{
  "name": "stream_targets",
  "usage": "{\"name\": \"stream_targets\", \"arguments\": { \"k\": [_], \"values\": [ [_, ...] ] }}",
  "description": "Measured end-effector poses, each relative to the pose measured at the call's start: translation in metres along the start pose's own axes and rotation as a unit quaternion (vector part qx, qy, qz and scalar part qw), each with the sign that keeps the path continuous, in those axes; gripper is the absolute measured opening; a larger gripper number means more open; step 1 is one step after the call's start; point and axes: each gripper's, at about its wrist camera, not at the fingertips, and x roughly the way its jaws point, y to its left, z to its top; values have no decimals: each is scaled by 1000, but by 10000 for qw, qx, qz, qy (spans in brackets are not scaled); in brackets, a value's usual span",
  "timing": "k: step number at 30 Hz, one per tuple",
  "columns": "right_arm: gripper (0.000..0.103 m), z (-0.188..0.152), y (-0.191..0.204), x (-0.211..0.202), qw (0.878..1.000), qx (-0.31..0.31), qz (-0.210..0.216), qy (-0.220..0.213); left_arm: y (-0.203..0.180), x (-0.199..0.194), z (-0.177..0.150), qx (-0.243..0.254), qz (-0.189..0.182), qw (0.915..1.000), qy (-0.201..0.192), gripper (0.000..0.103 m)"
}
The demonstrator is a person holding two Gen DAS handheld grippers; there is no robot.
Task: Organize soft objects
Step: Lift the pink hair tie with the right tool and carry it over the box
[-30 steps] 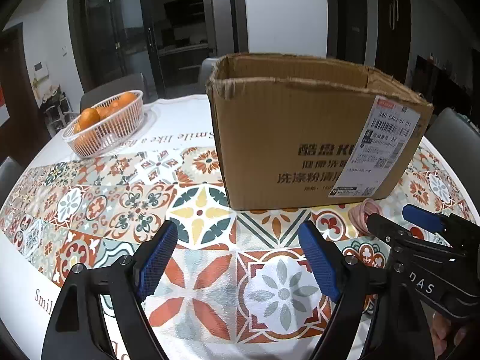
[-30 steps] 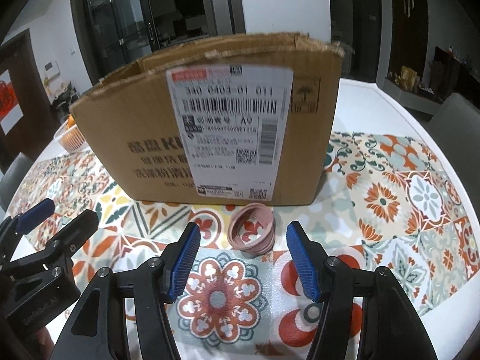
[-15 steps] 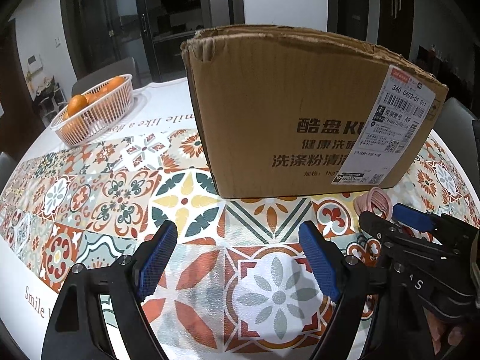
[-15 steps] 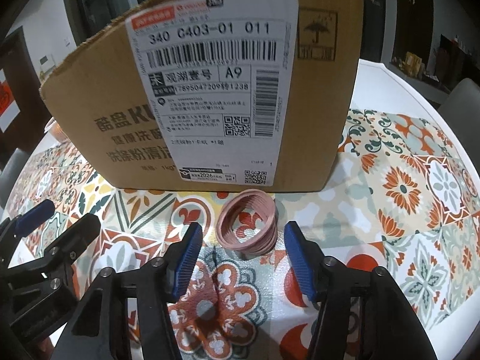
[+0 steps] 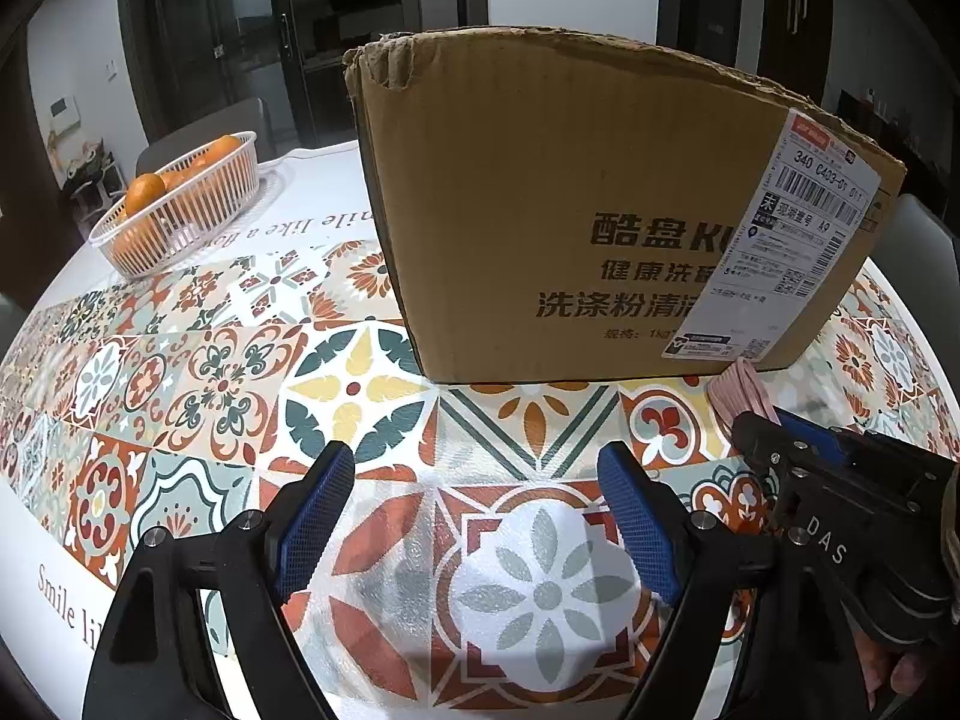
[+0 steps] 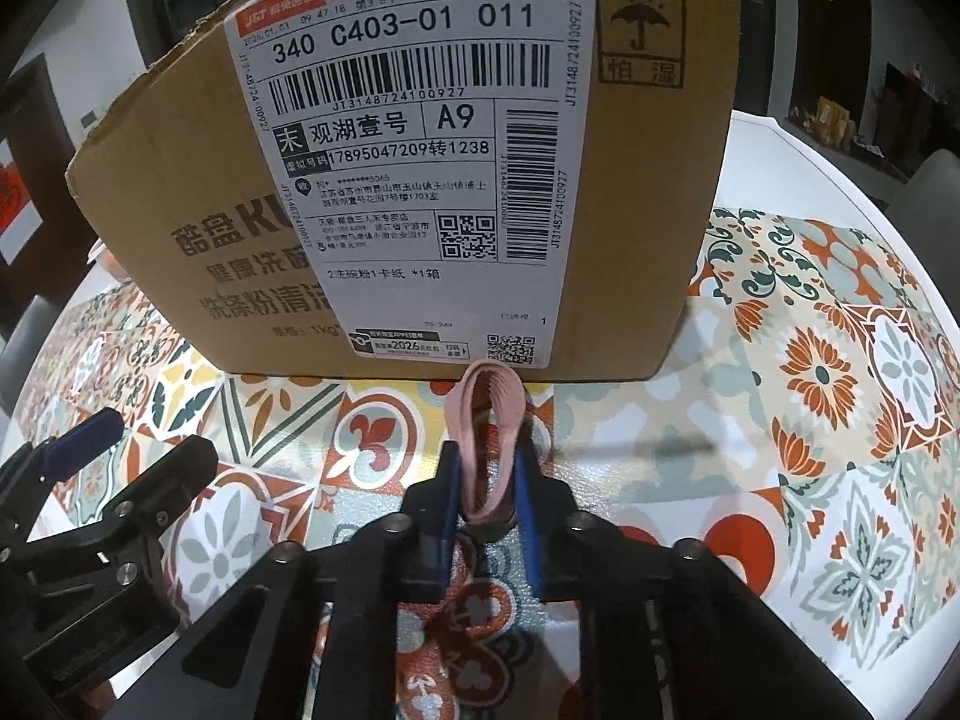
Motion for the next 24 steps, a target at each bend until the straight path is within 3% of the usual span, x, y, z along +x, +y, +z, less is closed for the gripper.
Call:
{"name": "stream_targets", "arguments": {
  "k": [24],
  "values": [
    [11,-9,7,-65,9989,116,87,-453,0,-56,0,16,-62,9992,-397,83]
  ]
}}
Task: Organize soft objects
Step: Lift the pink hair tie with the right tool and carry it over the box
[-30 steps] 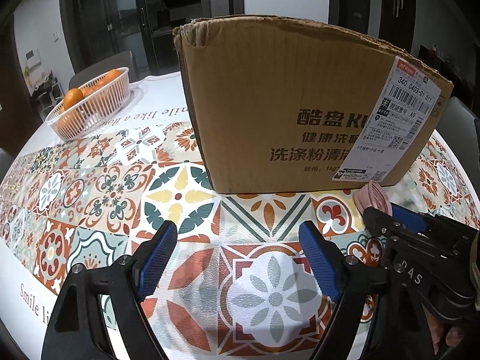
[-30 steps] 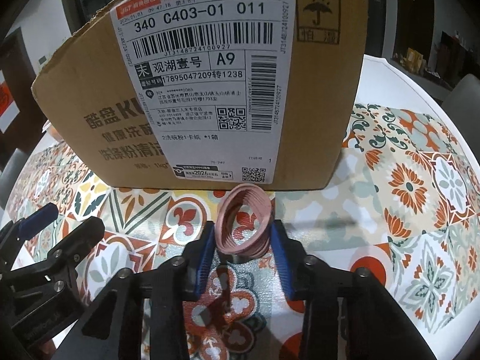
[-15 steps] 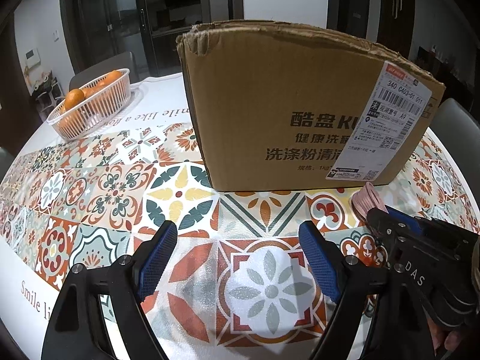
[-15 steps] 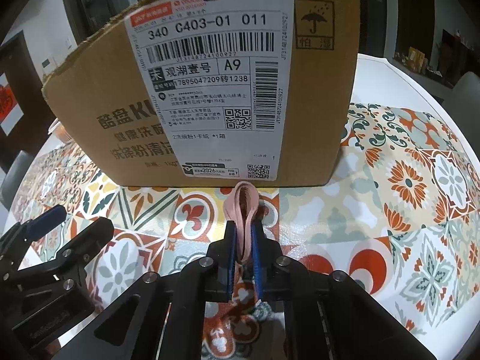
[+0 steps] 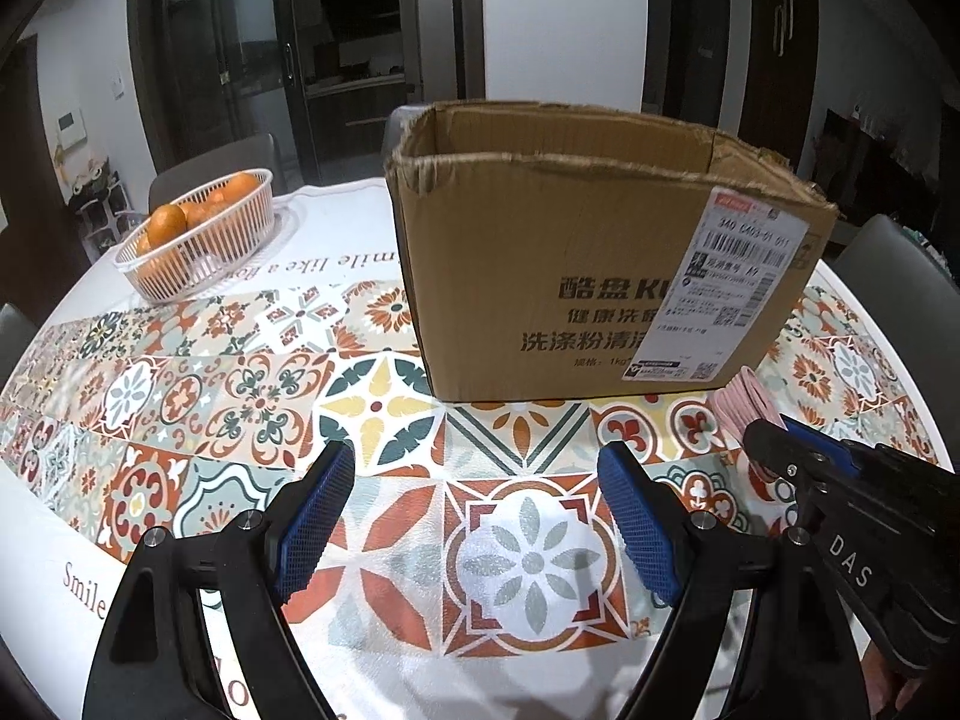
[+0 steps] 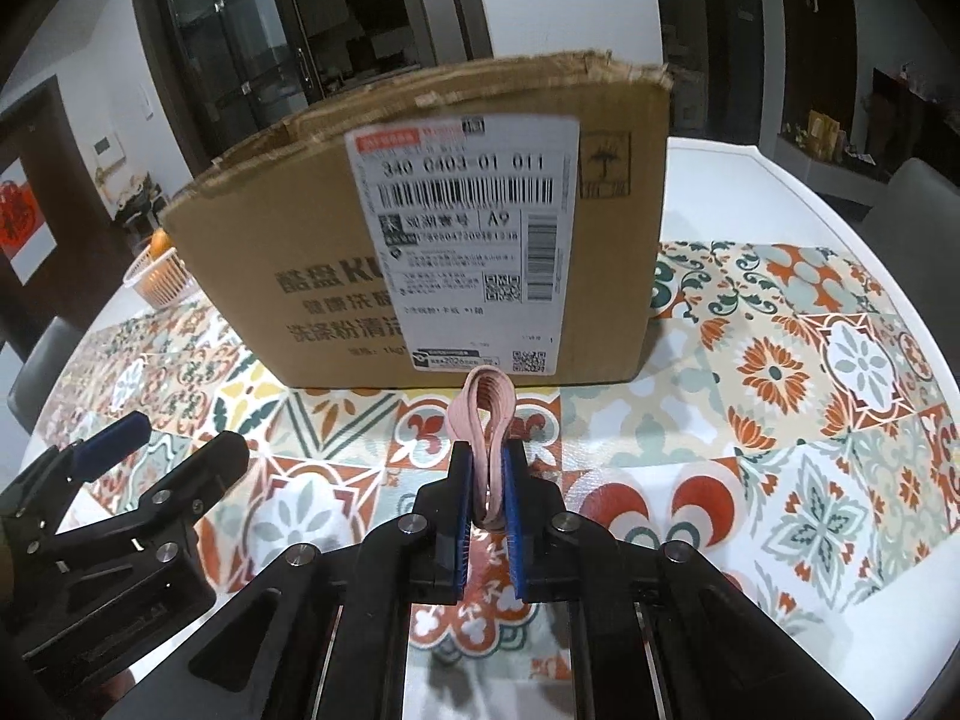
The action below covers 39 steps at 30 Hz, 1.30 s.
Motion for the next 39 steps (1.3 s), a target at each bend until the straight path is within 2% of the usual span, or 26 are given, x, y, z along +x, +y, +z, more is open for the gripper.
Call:
{"name": "stream_targets", "arguments": {
  "k": [26,39],
  "values": [
    [11,16,22,-81,9964,-18,53,-842,13,-76,18,9,-21,9965,-836,87],
    [11,35,35,-107,9917,-67,98,-1283,20,-98,37,37,8,9925,-1222,88]
  ]
}}
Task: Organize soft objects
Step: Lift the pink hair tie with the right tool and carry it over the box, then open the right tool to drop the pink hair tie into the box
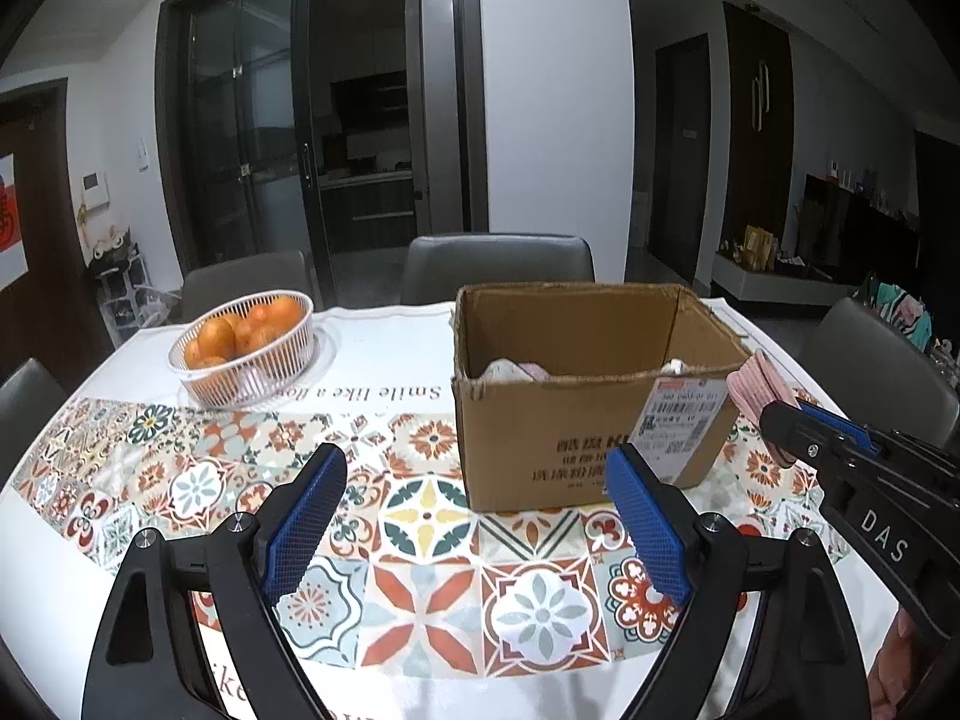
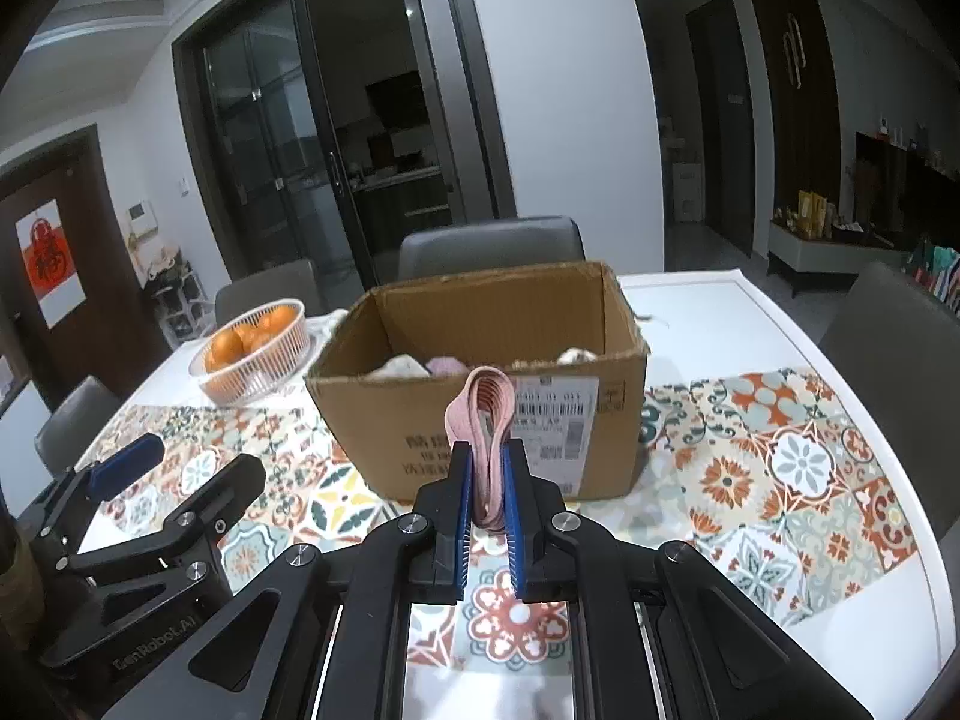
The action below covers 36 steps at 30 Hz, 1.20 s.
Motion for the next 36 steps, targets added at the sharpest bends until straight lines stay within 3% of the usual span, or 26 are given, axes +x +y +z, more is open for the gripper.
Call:
{"name": "stream_targets", "arguments": {
  "k": [21,36],
  "values": [
    [11,47,8,-3,9982,-99,6,-597,3,1,44,61,81,9982,-591,92],
    [11,69,6,32,9973,-271,31,-677,4,41,59,65,121,9979,-638,93]
  ]
}}
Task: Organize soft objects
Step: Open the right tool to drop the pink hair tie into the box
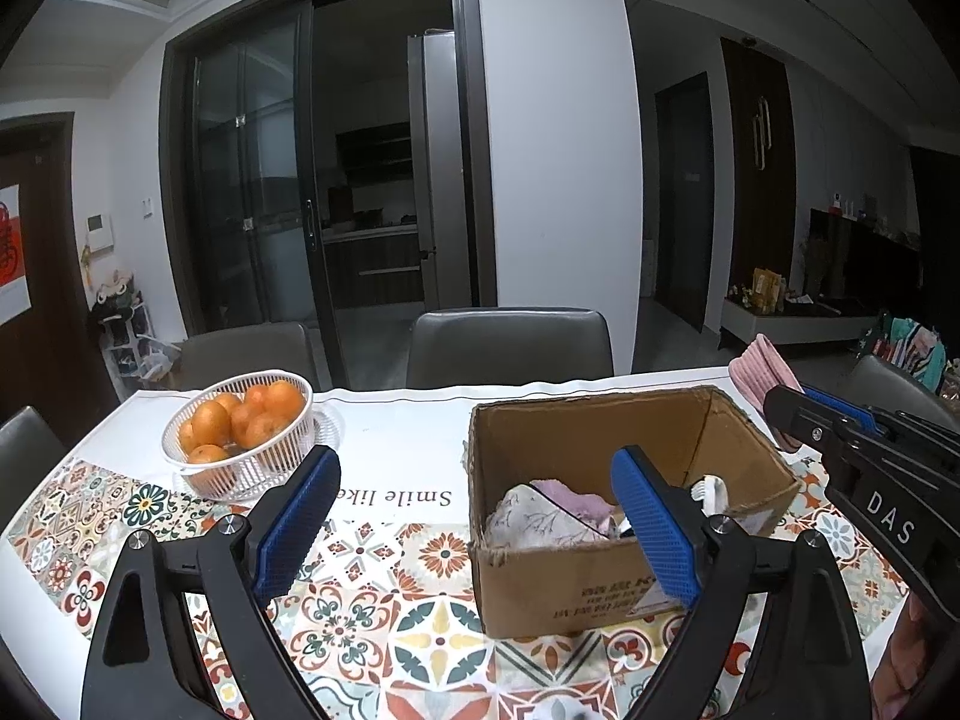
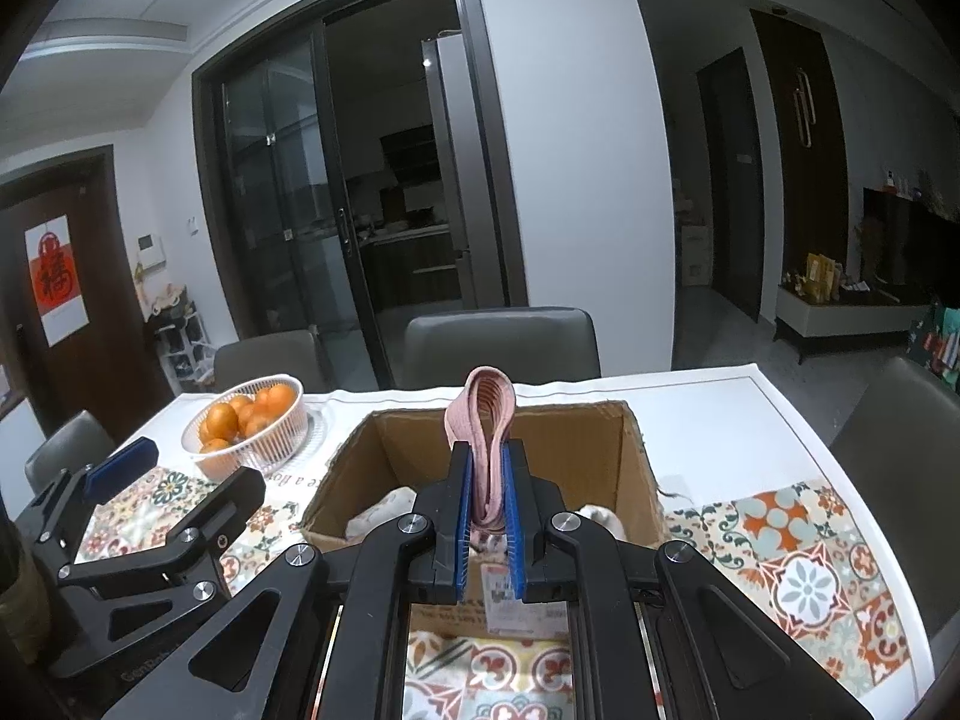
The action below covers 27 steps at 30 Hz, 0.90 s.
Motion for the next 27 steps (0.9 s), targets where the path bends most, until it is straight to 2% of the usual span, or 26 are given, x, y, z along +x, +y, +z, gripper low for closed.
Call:
{"name": "stream_targets", "arguments": {
  "k": [9,27],
  "values": [
    [11,1,-4,33,9999,-49,-5,122,-2,28,-2,77,121,9999,24,94],
    [12,-9,-11,95,9979,-42,-12,646,1,64,-16,144,306,9991,252,95]
  ]
}}
